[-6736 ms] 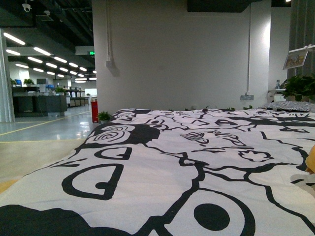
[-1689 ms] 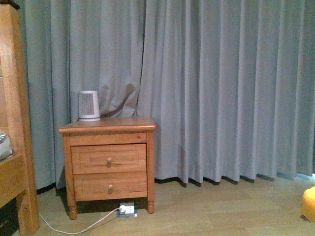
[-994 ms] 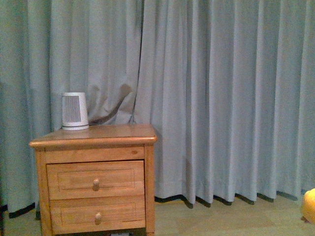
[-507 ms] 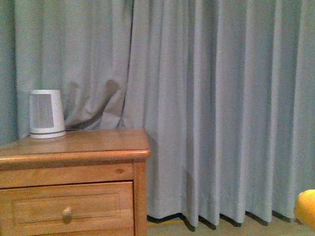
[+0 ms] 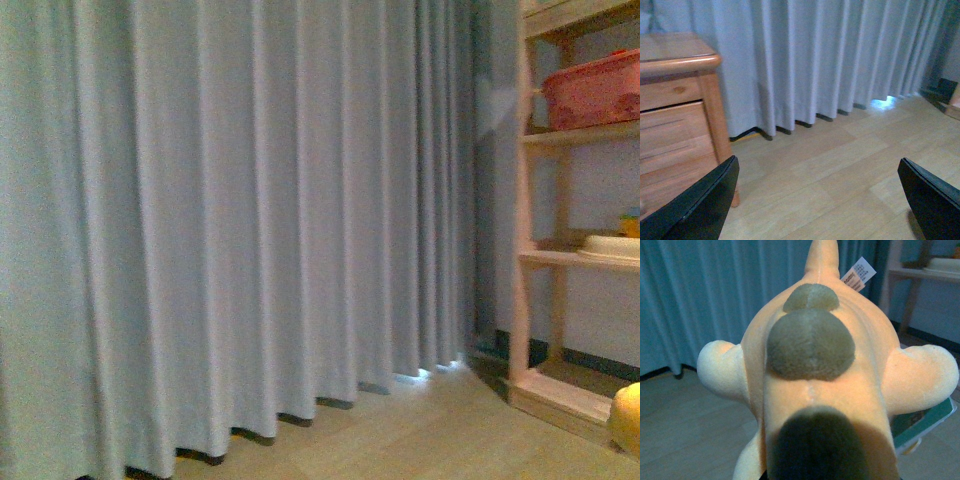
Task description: Put away toys
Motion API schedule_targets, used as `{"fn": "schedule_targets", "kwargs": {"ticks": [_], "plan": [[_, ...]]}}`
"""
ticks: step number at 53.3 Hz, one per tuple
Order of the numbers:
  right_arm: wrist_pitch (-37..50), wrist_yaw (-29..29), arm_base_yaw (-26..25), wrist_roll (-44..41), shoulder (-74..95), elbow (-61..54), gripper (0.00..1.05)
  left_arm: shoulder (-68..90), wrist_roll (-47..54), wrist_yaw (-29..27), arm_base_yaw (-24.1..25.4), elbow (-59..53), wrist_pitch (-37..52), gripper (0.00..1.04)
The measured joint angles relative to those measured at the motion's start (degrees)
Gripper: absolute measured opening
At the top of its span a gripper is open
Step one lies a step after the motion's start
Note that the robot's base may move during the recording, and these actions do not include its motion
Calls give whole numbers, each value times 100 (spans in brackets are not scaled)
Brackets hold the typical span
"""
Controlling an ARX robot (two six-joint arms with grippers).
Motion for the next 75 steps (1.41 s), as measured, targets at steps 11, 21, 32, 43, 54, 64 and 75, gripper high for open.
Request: {"fn": "schedule_targets", "kwargs": {"ticks": [11, 21, 32, 43, 54, 64, 75], "plan": [[-2, 13, 0, -2, 0, 2, 7, 0, 0, 4, 0, 0, 0, 98], [0, 4, 0, -2, 0, 2, 7, 0, 0, -7, 0, 0, 0, 98], [0, 7, 0, -2, 2, 0, 7, 0, 0, -15, -2, 0, 2, 98], [0, 7, 0, -2, 2, 0, 7, 0, 4, 0, -2, 0, 4, 98], [0, 9, 0, -2, 0, 0, 7, 0, 9, 2, -4, 0, 4, 98], [0, 17, -2, -2, 0, 0, 7, 0, 11, 9, -7, 0, 4, 98], [0, 42, -7, -2, 0, 0, 7, -7, 13, 2, -7, 0, 4, 98]]}}
